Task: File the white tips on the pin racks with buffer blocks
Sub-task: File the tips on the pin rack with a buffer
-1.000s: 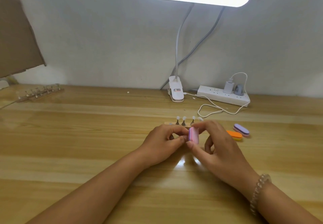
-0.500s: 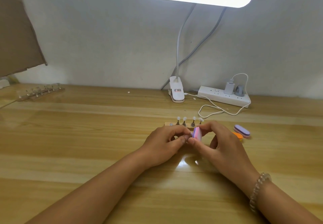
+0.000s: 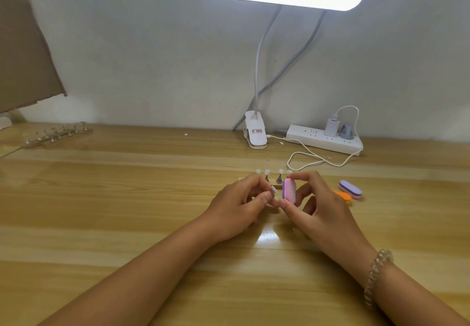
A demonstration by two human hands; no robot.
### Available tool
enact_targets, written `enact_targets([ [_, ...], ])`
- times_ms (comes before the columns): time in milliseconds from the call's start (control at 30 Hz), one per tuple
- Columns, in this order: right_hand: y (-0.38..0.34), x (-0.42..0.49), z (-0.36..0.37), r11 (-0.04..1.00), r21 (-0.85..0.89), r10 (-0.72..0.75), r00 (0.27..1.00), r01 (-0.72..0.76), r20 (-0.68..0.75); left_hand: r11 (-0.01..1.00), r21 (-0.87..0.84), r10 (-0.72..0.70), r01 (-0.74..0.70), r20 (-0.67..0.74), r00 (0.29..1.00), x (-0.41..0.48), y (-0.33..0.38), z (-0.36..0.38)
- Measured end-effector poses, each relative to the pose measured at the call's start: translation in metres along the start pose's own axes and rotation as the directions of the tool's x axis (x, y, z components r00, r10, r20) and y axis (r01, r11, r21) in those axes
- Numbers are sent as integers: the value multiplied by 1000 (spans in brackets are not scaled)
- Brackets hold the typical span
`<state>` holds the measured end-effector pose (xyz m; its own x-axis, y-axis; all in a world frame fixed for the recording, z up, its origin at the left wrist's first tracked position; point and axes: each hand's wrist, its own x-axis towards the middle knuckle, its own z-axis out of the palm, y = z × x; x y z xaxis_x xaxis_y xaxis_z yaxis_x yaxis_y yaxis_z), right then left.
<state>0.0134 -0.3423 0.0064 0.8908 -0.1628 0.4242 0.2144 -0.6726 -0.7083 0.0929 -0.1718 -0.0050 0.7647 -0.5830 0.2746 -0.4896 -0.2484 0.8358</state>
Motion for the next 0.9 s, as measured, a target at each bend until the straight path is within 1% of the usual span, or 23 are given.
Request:
enact_targets([
  [167, 0, -1, 2, 998, -13, -53, 997, 53, 49, 998, 66, 14, -13, -16, 1000, 1, -1, -2],
  [267, -1, -4, 3, 989, -92, -106, 992, 112, 64, 996, 81, 20, -21, 3, 1000, 1, 1, -2],
  [367, 3, -1, 1, 992, -105, -67, 998, 67, 5, 991, 131, 35, -37, 21, 999, 1, 3, -2],
  [433, 6, -1, 2, 989, -132, -73, 997, 69, -29, 985, 169, 33, -37, 31, 999, 1, 3, -1],
  [467, 6, -2, 2, 984, -152, -93, 995, 89, -21, 984, 177, 26, -32, 31, 999, 1, 3, -2],
  [567, 3, -6, 4, 966, -210, -141, 988, 151, 60, 983, 181, 16, -23, 41, 999, 0, 4, -2],
  [600, 3, -6, 4, 967, -216, -128, 990, 137, 58, 983, 182, 17, -25, 44, 999, 0, 6, -2],
  [700, 5, 0, 1, 981, -186, -58, 998, 52, -30, 988, 150, 36, -42, 46, 998, -1, 10, -3],
  [767, 6, 0, 1, 978, -198, -70, 996, 59, -48, 987, 151, 41, -49, 51, 998, -2, 10, -3],
  [800, 5, -2, 1, 972, -217, -95, 995, 88, -23, 986, 159, 38, -46, 52, 998, -2, 10, -4],
  [900, 2, -8, 3, 932, -303, -171, 979, 198, 113, 983, 178, 28, -36, 46, 999, -1, 9, -3],
])
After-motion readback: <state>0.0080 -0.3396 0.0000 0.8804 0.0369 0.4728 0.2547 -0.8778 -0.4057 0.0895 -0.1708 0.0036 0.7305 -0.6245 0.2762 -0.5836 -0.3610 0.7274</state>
